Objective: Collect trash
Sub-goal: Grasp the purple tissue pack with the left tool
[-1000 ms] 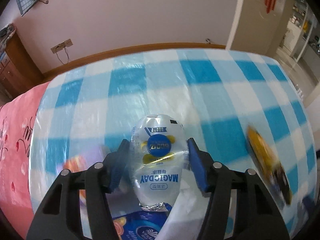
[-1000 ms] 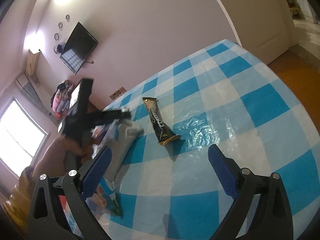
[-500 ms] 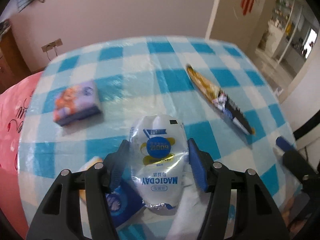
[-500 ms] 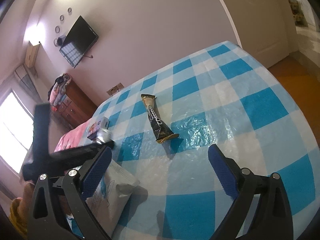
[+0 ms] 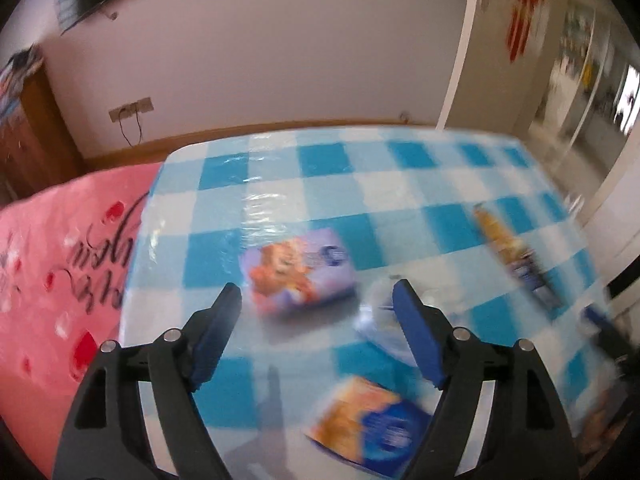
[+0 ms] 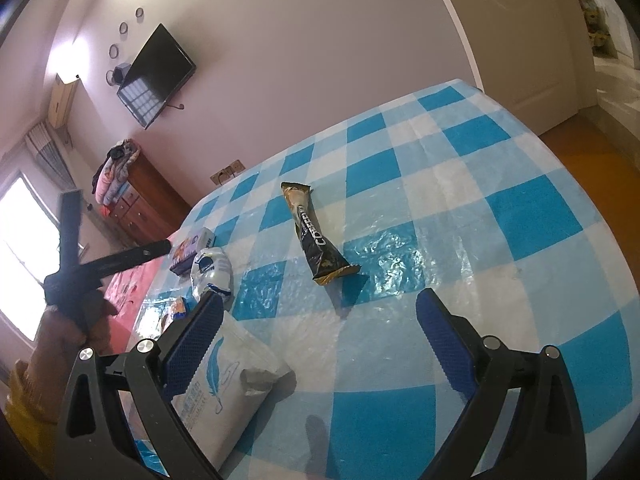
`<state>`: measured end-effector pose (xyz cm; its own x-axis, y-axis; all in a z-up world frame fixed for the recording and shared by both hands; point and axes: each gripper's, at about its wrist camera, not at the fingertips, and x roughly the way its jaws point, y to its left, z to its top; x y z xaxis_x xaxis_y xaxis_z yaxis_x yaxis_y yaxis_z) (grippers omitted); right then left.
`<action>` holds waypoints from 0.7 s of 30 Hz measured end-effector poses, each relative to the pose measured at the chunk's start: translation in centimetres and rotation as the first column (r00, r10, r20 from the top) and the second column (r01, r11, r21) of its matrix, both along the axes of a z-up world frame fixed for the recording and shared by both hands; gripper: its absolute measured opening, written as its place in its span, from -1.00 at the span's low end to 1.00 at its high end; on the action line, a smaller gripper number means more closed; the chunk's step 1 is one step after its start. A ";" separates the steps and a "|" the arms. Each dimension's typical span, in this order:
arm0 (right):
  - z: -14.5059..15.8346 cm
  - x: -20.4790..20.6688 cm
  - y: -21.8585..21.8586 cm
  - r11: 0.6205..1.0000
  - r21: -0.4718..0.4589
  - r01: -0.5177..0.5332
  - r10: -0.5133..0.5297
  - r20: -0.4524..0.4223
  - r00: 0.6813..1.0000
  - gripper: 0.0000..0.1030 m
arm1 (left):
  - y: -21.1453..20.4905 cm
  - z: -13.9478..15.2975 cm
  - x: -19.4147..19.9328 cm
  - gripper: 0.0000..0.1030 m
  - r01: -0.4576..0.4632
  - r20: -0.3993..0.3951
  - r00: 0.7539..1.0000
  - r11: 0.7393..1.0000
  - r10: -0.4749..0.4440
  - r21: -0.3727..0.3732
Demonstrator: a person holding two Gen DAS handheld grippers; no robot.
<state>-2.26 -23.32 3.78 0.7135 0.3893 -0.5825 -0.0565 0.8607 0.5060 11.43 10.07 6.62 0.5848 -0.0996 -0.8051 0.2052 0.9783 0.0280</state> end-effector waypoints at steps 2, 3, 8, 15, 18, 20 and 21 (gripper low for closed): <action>0.0 0.1 -0.1 1.000 0.006 0.004 -0.003 -0.002 1.000 0.86 | 1.2 -0.7 1.3 0.53 -0.060 -0.046 0.997 0.998 0.059 -0.022; -0.1 0.2 -0.2 1.000 0.010 0.004 -0.004 -0.005 1.000 0.86 | 1.9 -0.9 1.8 0.53 -0.089 -0.071 0.994 0.993 0.084 -0.074; -0.2 0.4 -0.2 1.000 0.018 0.008 -0.008 -0.009 1.000 0.86 | 2.1 -2.0 3.2 0.53 -0.170 -0.111 0.982 0.968 0.151 -0.184; -0.1 0.6 0.3 1.000 -0.012 -0.008 0.008 -0.009 1.000 0.86 | 0.7 -3.4 4.3 0.53 -0.178 -0.118 0.979 0.977 0.165 -0.115; -0.1 0.6 0.7 0.999 -0.035 -0.012 0.011 -0.009 1.000 0.86 | 0.8 -3.5 4.7 0.53 -0.192 -0.114 0.977 0.975 0.179 -0.115; -0.1 0.7 1.0 0.999 -0.051 -0.015 0.015 -0.009 1.000 0.86 | 0.7 -3.6 4.7 0.51 -0.192 -0.107 0.978 0.975 0.181 -0.109; -0.1 0.7 1.1 0.998 -0.058 -0.017 0.016 -0.009 1.000 0.86 | 0.7 -3.7 4.6 0.49 -0.192 -0.104 0.978 0.976 0.181 -0.107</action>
